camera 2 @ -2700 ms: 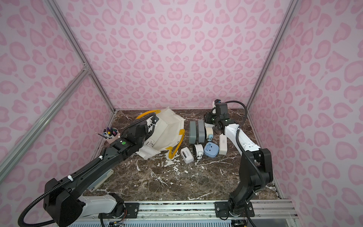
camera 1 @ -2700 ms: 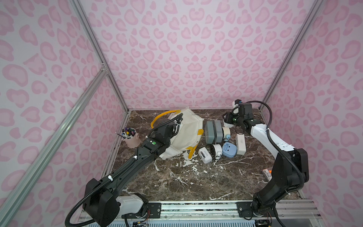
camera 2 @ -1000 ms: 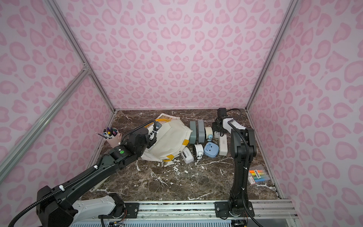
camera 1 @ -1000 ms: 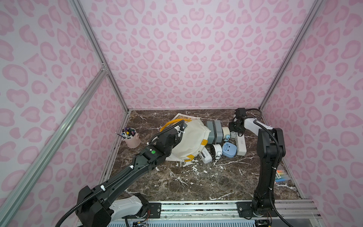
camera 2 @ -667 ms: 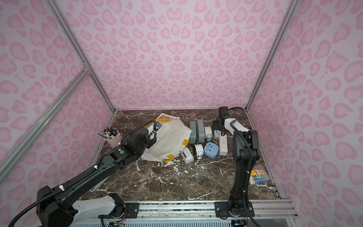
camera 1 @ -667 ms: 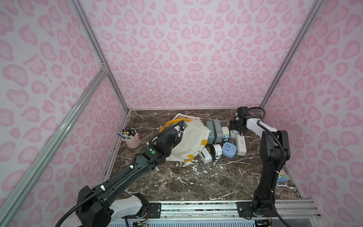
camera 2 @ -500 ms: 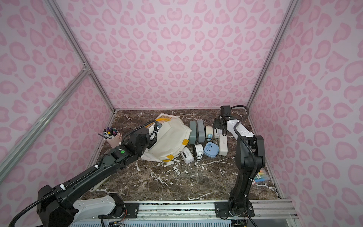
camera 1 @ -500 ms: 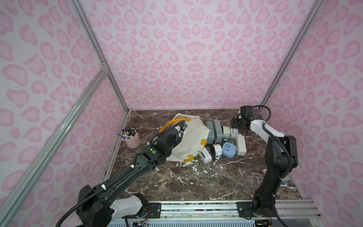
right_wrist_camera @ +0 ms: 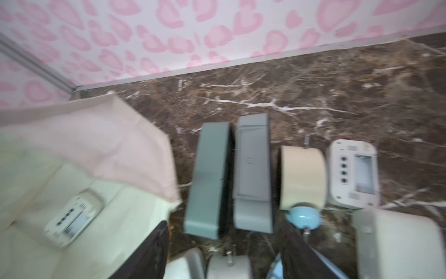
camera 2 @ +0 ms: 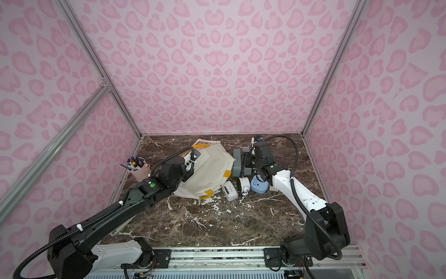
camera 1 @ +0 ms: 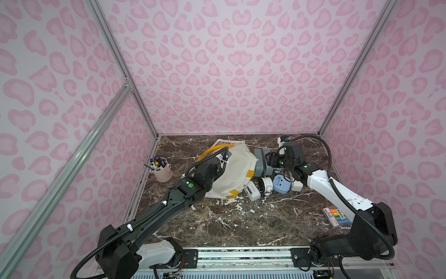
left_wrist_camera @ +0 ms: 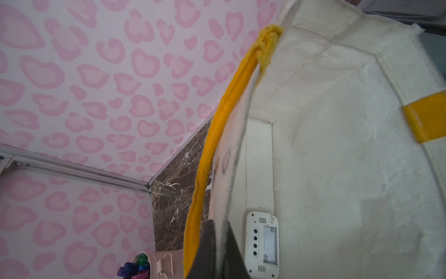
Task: Take the alarm clock out of the canvas bag
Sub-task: Place the alarm at the center of the board, then pick up the alarm from the canvas bag.
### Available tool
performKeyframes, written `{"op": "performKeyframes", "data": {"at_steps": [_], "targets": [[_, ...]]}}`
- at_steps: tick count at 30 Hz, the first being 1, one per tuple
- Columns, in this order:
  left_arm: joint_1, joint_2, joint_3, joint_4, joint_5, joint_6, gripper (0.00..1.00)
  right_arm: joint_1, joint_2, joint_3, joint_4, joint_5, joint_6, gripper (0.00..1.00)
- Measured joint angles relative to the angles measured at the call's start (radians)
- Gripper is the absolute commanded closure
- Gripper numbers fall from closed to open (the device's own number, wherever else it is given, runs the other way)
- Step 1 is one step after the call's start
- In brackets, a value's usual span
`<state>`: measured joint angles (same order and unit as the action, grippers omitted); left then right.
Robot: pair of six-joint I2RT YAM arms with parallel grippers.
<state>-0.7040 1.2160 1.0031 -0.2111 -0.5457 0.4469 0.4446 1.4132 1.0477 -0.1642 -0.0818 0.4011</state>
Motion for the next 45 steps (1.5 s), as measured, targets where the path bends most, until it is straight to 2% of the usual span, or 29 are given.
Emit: {"op": "performKeyframes", "data": {"at_steps": [4, 7, 15, 26, 31, 37, 41, 45], "targets": [[0.000, 0.005, 0.000, 0.004, 0.001, -0.001, 0.97, 0.154, 0.026, -0.032, 0.075, -0.043, 0.026, 0.33], [0.000, 0.013, 0.000, 0.008, 0.005, -0.005, 0.97, 0.222, 0.097, -0.035, 0.120, -0.082, 0.032, 0.35], [0.002, 0.049, 0.010, 0.057, 0.003, -0.012, 0.97, 0.309, 0.262, 0.030, 0.139, -0.204, -0.006, 0.36], [0.024, 0.093, 0.025, 0.119, -0.034, -0.044, 0.97, 0.450, 0.424, 0.153, 0.114, -0.312, -0.137, 0.39], [0.033, 0.097, 0.026, 0.137, -0.042, -0.064, 0.97, 0.498, 0.488, 0.187, 0.152, -0.300, -0.147, 0.38], [0.041, 0.075, 0.025, 0.138, -0.010, -0.133, 0.97, 0.546, 0.578, 0.243, 0.249, -0.187, -0.063, 0.37], [0.047, 0.045, 0.008, 0.172, 0.007, -0.188, 0.97, 0.566, 0.626, 0.330, 0.205, -0.100, -0.024, 0.34], [0.045, 0.016, -0.012, 0.185, 0.042, -0.239, 0.97, 0.554, 0.614, 0.319, 0.174, -0.060, -0.002, 0.30]]}}
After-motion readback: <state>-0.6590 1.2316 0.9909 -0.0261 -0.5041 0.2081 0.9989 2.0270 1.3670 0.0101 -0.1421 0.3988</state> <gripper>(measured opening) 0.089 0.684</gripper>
